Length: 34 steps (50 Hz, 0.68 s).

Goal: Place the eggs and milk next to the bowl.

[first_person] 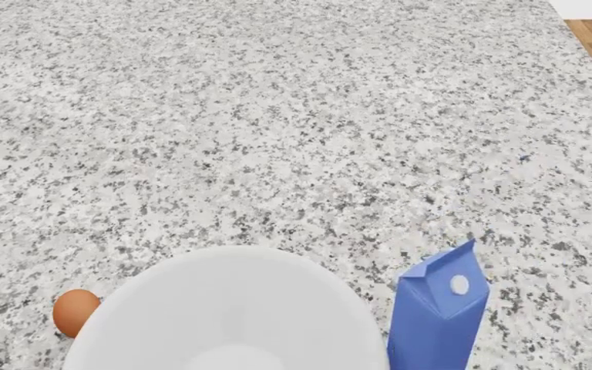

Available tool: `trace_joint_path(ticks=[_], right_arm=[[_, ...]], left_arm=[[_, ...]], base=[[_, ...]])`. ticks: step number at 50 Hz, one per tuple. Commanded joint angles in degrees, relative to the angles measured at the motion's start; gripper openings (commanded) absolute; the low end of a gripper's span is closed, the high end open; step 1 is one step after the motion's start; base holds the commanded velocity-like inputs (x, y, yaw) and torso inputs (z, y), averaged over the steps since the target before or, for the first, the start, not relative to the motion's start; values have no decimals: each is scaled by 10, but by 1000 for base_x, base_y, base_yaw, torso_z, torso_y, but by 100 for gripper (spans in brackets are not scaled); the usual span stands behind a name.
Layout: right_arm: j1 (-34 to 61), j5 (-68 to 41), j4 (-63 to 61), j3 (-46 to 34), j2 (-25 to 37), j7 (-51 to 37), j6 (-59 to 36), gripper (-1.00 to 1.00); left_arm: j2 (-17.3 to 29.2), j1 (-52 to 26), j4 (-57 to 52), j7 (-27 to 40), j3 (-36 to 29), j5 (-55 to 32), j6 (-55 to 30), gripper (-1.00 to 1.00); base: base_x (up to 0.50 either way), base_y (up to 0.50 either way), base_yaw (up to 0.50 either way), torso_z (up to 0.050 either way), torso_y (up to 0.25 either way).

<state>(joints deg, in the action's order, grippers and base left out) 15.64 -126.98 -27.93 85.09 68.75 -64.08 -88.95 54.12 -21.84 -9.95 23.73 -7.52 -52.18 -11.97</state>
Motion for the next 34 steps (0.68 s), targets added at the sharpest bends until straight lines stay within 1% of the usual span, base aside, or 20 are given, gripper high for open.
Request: trace_joint_path(ticks=[1, 8, 14, 18, 27, 31, 34], right_arm=[[-183, 35, -3, 226, -23, 55, -9, 100], [-283, 64, -11, 342, -57, 113, -8, 100], [-331, 84, -16, 393, -76, 150, -2, 100], [-345, 90, -20, 402, -81, 160, 5, 100], [-355, 91, -37, 395, -90, 166, 27, 100], [-372, 68, -47, 399, -84, 150, 51, 100], [-389, 43, -53, 415, -75, 134, 70, 100]], left_arm=[[-35, 14, 10, 20, 32, 39, 45, 100], [-46, 18, 11, 45, 41, 56, 59, 100], [-53, 20, 12, 62, 46, 70, 69, 100], [-63, 23, 13, 81, 54, 84, 82, 100], [-90, 27, 17, 135, 74, 116, 110, 100], [-110, 28, 27, 149, 84, 150, 150, 100], [-126, 26, 43, 130, 88, 171, 201, 100]], base=[[0, 0, 0, 0, 0], [0, 0, 0, 0, 0], [0, 0, 0, 0, 0], [0, 0, 0, 0, 0], [0, 0, 0, 0, 0], [0, 0, 0, 0, 0], [0, 0, 0, 0, 0]])
